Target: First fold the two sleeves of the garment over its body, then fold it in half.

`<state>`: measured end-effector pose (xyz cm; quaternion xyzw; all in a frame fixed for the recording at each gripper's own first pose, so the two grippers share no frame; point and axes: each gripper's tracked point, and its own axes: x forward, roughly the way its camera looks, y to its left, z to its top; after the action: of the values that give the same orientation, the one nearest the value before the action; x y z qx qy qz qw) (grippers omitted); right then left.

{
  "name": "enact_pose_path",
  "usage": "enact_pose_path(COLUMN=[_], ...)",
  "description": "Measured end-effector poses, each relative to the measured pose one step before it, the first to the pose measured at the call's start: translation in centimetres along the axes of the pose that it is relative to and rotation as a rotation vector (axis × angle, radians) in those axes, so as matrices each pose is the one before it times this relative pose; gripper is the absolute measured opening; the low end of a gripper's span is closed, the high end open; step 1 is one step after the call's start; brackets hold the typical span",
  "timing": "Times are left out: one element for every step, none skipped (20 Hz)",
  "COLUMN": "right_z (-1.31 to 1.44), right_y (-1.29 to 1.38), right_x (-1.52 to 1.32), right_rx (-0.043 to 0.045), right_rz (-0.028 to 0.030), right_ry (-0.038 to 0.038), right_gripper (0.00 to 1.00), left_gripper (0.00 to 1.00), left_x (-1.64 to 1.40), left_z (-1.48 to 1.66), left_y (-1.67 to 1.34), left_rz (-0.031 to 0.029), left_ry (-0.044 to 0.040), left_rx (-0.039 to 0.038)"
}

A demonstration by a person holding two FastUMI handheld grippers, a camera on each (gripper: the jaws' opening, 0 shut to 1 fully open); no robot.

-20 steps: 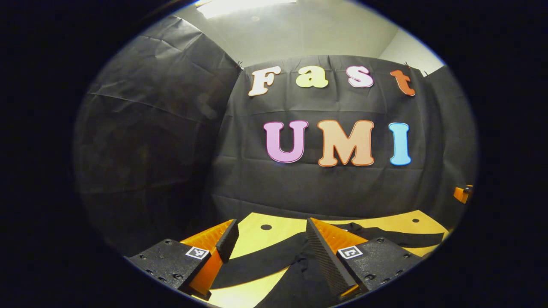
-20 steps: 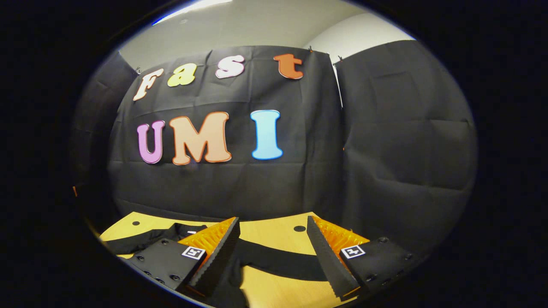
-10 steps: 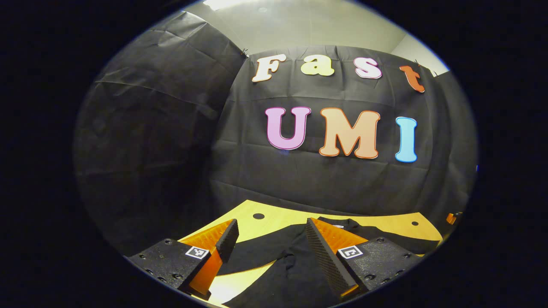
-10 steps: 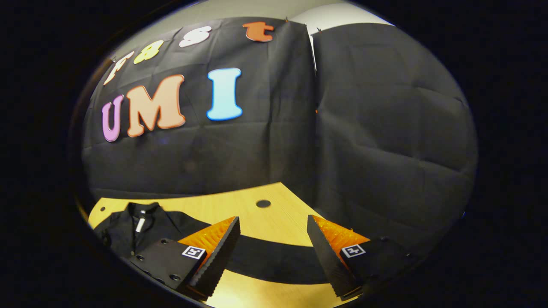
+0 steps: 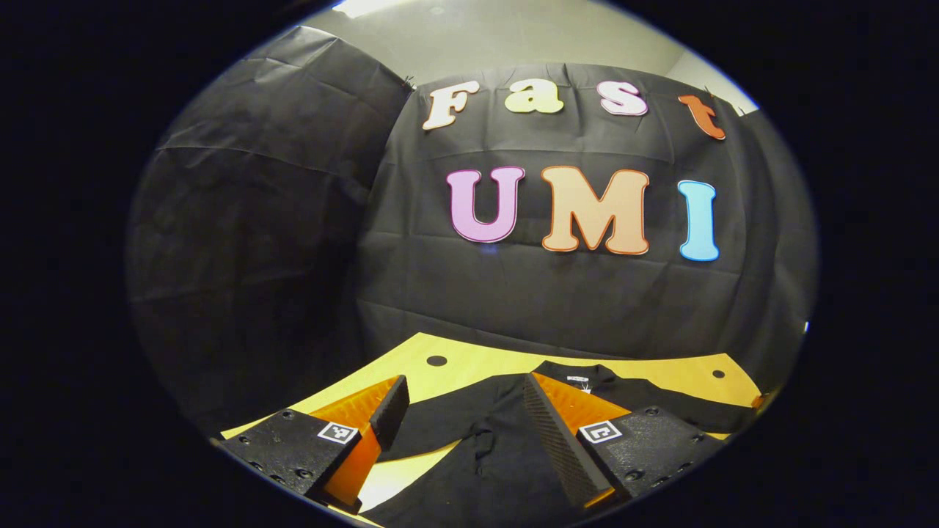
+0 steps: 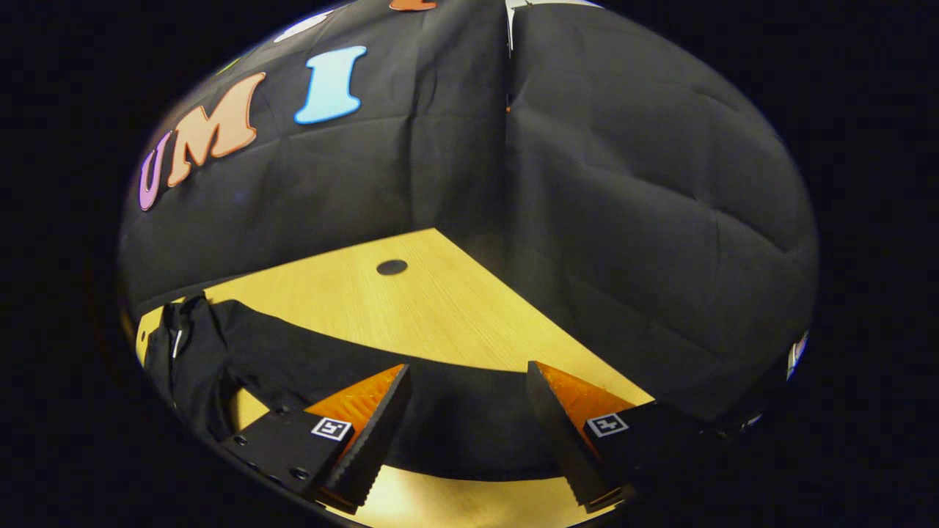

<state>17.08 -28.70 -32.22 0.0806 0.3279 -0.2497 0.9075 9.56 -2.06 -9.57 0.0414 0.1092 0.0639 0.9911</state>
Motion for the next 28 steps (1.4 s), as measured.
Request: enact_pose_path(right_z=[-0.606,-0.487,-0.612,-0.441,-0.543,-0.492,-0.547,0.093,0.011,-0.141,-0.011,0.08,-0.077,0.034,-0.059,0.029,-0.014,0.096,0.026,0.227,-0.245,0.024,-0.063,-0.034,0.13,0.024,-0.016,0.079], right_y=[-0.296,-0.161,0.113,0.113,0.127,0.027,-0.074,-0.118,-0.016,-0.043,-0.112,0.022,0.129,0.018,0.035,0.079,-0.029,0.095,-0.003,0.261,0.634,0.608,0.264,0.382,0.448,0.315,0.373,0.018], right_x=[0.721,0.648,0.513,0.379,0.399,0.347,0.338,0.041,0.0,-0.011,-0.073,0.012,0.044,0.034,0.031,-0.009,-0.042,0.074,-0.115,0.016,0.173,0.031,0.173,0.072,0.006,-0.006,-0.059,0.055], right_rx=[-0.00836,-0.01023,-0.00537,0.00327,0.00739,0.00661,0.00314,0.0092,0.00892,-0.00008,0.00646,0.00394,0.00156,0.00247,0.0032,0.003,0.00016,-0.00097,-0.00216,-0.00332,-0.00721,-0.01306,-0.01198,-0.00456,-0.0007,0.00368,0.00584,-0.00123], right_rz=[-0.00922,-0.0062,-0.00234,0.00098,0.00477,0.00091,0.00405,0.0037,0.0021,0.005,0.00427,0.00343,0.00391,0.00286,0.00238,0.0034,-0.00111,0.00248,0.00337,0.00869,0.00996,0.00175,0.0098,0.00887,0.00964,0.01014,0.00413,0.00309], right_ry=[0.01089,0.01866,0.02239,0.01924,0.02019,0.02164,0.0196,-0.00146,-0.0056,0.00675,-0.0026,-0.00176,-0.00141,-0.00545,-0.00338,-0.00454,-0.00231,-0.00161,-0.00075,-0.00282,-0.00529,-0.00482,-0.00663,0.00059,-0.00374,0.00091,0.00339,0.00444], right_gripper=[1.0,1.0,1.0,1.0,1.0,1.0,1.0,1.0,1.0,1.0,1.0,1.0,1.0,1.0,1.0,1.0,1.0,0.99,0.99,0.95,0.9,0.77,0.64,0.53,0.44,0.31,0.21,0.11], left_gripper=[0.93,0.94,0.93,0.92,0.92,0.92,0.92,0.92,0.92,0.92,0.92,0.93,0.93,0.93,0.93,0.94,0.94,0.94,0.94,0.94,0.93,0.93,0.93,0.93,0.93,0.93,0.93,0.93], left_x=[-0.026,-0.043,0.104,-0.032,-0.12,-0.03,-0.092,0.064,-0.041,-0.04,-0.064,-0.177,0.044,-0.056,0.03,-0.137,-0.008,-0.044,-0.013,-0.042,-0.057,-0.022,-0.035,-0.076,-0.067,-0.064,0.024,0.067], left_z=[-0.296,-0.251,-0.109,-0.1,-0.061,-0.222,0.052,0.019,-0.007,-0.208,-0.038,-0.286,-0.043,0.005,0.047,-0.108,0.017,0.006,0.042,-0.017,0.004,-0.038,0.057,0.057,0.09,0.027,0.106,-0.148], left_y=[-0.149,0.15,0.106,0.326,0.212,-0.041,0.149,0.23,0.299,0.075,0.02,0.04,-0.024,0.016,-0.109,-0.007,-0.075,-0.048,-0.033,-0.136,-0.047,-0.053,-0.117,-0.173,-0.136,-0.156,-0.1,-0.336], left_rz=[-0.00156,0.00425,0.00796,0.01271,0.00974,0.00566,0.00645,0.00661,0.00771,0.00507,0.00142,0.00189,0.00069,0.00124,-0.00107,0.00001,-0.00188,-0.0013,-0.00124,-0.0056,-0.00314,-0.00436,-0.00451,-0.00576,-0.00586,-0.00498,-0.00058,0.00062], left_ry=[0.0095,0.00611,0.00397,0.0027,0.00269,0.00456,0.00071,-0.00177,0.00094,0.00459,0.00382,0.00606,0.00387,-0.00106,0.00159,0.00126,-0.00053,-0.00003,-0.00051,-0.00091,-0.00009,0.00045,0.00127,0.00058,0.00016,-0.00245,-0.00331,-0.00116], left_rx=[0.00099,0.0012,-0.00003,-0.00165,-0.00213,0.00118,0.00573,0.00894,0.00988,0.00616,0.00006,-0.00204,-0.00122,0.0012,0.0029,0.00338,0.0025,0.00212,0.00135,-0.00098,-0.00327,-0.00588,-0.00593,-0.00473,-0.00606,-0.00645,-0.00557,-0.00364])
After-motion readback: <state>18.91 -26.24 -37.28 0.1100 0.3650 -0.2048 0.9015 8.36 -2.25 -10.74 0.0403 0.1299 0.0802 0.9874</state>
